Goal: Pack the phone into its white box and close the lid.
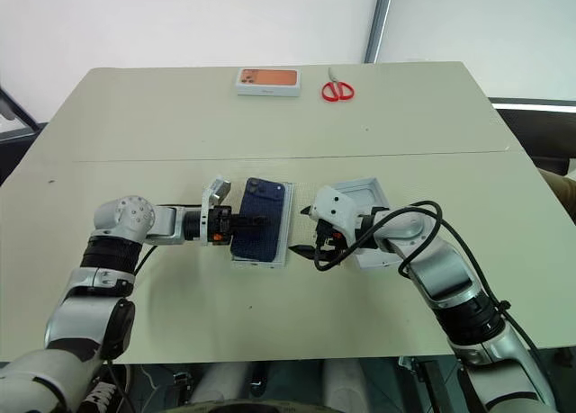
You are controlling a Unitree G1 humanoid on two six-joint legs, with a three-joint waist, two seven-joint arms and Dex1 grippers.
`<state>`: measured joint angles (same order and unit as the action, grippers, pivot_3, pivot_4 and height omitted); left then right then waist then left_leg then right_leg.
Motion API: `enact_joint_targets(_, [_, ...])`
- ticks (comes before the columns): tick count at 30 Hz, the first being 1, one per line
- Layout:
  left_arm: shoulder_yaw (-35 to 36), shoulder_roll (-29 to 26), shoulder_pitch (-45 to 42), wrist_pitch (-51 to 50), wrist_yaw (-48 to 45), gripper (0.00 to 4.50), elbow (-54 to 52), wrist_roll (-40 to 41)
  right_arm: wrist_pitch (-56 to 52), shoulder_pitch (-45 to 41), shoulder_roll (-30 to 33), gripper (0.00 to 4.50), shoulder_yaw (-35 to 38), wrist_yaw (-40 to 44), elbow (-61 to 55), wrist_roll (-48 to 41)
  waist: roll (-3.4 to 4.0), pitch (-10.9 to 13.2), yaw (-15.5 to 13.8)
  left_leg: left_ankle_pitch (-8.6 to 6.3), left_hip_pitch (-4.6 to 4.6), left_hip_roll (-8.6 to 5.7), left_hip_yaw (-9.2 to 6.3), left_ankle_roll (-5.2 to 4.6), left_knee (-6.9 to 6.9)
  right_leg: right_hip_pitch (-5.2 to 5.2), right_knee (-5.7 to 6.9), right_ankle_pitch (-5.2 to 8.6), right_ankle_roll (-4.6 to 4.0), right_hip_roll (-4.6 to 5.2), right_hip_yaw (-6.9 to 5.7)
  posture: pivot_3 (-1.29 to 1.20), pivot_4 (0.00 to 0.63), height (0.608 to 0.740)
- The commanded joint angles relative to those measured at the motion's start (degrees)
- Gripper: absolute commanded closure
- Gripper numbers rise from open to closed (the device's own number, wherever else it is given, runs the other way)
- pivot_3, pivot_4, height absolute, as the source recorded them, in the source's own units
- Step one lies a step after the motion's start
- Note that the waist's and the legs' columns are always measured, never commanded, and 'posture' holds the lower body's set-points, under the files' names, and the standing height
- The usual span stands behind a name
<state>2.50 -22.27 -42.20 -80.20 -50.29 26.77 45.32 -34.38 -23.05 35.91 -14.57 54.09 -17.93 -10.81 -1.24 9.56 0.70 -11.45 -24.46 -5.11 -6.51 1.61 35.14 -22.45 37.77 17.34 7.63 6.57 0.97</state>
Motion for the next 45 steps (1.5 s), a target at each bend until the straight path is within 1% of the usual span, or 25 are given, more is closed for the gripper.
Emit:
enact_joint_targets(1, [0.88,-0.40,-0.76,0.64,0.09,0.70,-1.49,-0.51,1.37,-0.42,-0.10,0.38,0.13,-0.63,-1.27,0.11,0.01,-0.01,0.03,0.00,0.01,0.00,0.00,0.00,0.01,0.02,0.00,0.00,0.00,0.00,0.00,0.00,0.150,0.740])
enact_joint_targets(2, [1.08,-0.39,-0.82,0.53,0.22,0.21,-1.67,-0.44,1.41,-0.58,-0.19,0.38,0.04,-0.72,-1.10,0.14,0.01,-0.01,0.03,0.00,0.02,0.00,0.00,0.00,0.01,0.02,0.01,0.00,0.00,0.00,0.00,0.00,0.150,0.740])
enact_joint_targets(3, [1.03,-0.51,-0.75,0.39,0.34,0.09,-2.37,-0.44,1.63,-0.93,-0.37,0.38,-0.19,-0.70,-0.71,0.21,0.01,-0.01,0.03,0.00,0.03,0.00,0.00,0.00,0.01,0.02,0.01,0.00,0.00,0.00,0.00,0.00,0.150,0.740])
enact_joint_targets(7, [1.43,-0.82,-0.50,-0.89,0.65,0.09,-5.72,0.46,2.56,-1.97,-1.00,0.38,-0.81,-0.70,0.55,0.61,0.02,-0.01,0.15,0.00,0.03,0.01,0.00,0.00,0.00,0.00,0.03,0.00,0.00,-0.02,0.01,0.00,0.150,0.740])
enact_joint_targets(10, [2.06,-0.94,-0.66,-1.02,2.65,0.09,-7.65,0.04,3.12,-2.60,-1.40,0.38,-1.21,-0.86,1.51,0.86,0.01,-0.01,0.15,0.00,0.01,0.02,0.00,0.00,-0.02,-0.02,0.03,0.00,0.00,-0.02,0.01,0.00,0.150,0.740])
enact_joint_targets(13, [2.91,-1.06,-0.36,-4.15,3.40,0.09,-10.99,2.07,3.79,-2.92,-1.92,0.38,-1.72,-0.79,2.26,1.12,0.00,0.00,0.10,0.00,0.00,0.02,0.00,0.00,-0.01,-0.02,0.02,0.00,0.00,-0.02,0.01,0.00,0.150,0.740])
enact_joint_targets(16, [2.80,-1.22,0.42,-4.92,4.62,0.09,-13.55,1.85,4.30,-3.14,-2.32,0.38,-2.16,-0.94,2.74,1.39,0.01,0.00,0.11,0.00,0.00,0.01,0.00,0.00,-0.01,-0.03,0.02,0.00,0.00,-0.02,0.02,0.00,0.150,0.740])
enact_joint_targets(19, [4.20,-1.09,0.85,-6.08,5.13,0.09,-14.26,2.44,4.57,-3.29,-2.60,0.38,-2.27,-1.04,3.15,1.64,0.00,0.00,0.10,0.00,0.00,0.01,0.00,0.00,0.00,-0.02,0.03,0.00,0.00,-0.02,0.02,0.00,0.150,0.740])
enact_joint_targets(21, [5.02,-1.07,0.55,-5.87,6.22,0.09,-12.41,1.55,4.82,-3.44,-2.72,0.38,-2.28,-1.08,3.36,1.76,0.00,0.00,0.09,0.00,0.00,0.01,0.00,0.00,0.00,-0.02,0.03,0.00,0.00,-0.02,0.01,0.00,0.150,0.740])
enact_joint_targets(28, [5.29,-1.94,-0.51,-5.27,6.46,0.09,-12.58,1.43,5.52,-3.87,-3.23,0.38,-2.87,-1.12,3.78,2.32,0.00,0.00,0.09,0.01,0.00,0.01,0.00,0.00,0.00,-0.02,0.03,0.00,0.00,-0.02,0.01,0.00,0.150,0.740])
enact_joint_targets(32, [4.56,-2.12,-0.54,-5.48,6.82,0.09,-12.81,1.17,5.78,-4.11,-3.65,0.38,-2.99,-1.16,4.13,2.58,0.01,0.00,0.09,0.01,0.00,0.01,0.00,0.00,0.00,-0.03,0.03,0.00,0.00,-0.03,0.01,0.00,0.150,0.740])
enact_joint_targets(39, [1.02,-4.99,0.41,-5.42,5.35,0.09,-16.08,1.08,6.24,-4.71,-4.15,0.38,-3.07,-1.16,4.86,2.97,0.01,0.00,0.11,0.01,0.01,0.02,0.00,0.00,-0.01,-0.04,0.04,0.00,0.00,-0.04,0.02,0.00,0.150,0.740])
enact_joint_targets(41, [-0.42,-6.06,0.11,-5.04,5.23,0.09,-15.98,0.30,6.40,-4.89,-4.49,0.38,-3.16,-1.15,5.08,2.88,0.01,0.00,0.11,0.01,0.00,0.02,0.00,0.01,-0.01,-0.04,0.04,0.00,0.00,-0.03,0.03,0.00,0.150,0.740])
enact_joint_targets(45, [-5.95,-9.74,0.29,-1.97,1.37,0.09,-17.88,-1.28,6.76,-5.25,-4.94,0.38,-3.41,-1.19,5.65,3.32,0.02,-0.01,0.20,0.01,0.01,0.02,0.02,0.01,-0.02,-0.05,0.05,0.00,0.00,-0.04,0.04,0.00,0.150,0.740])
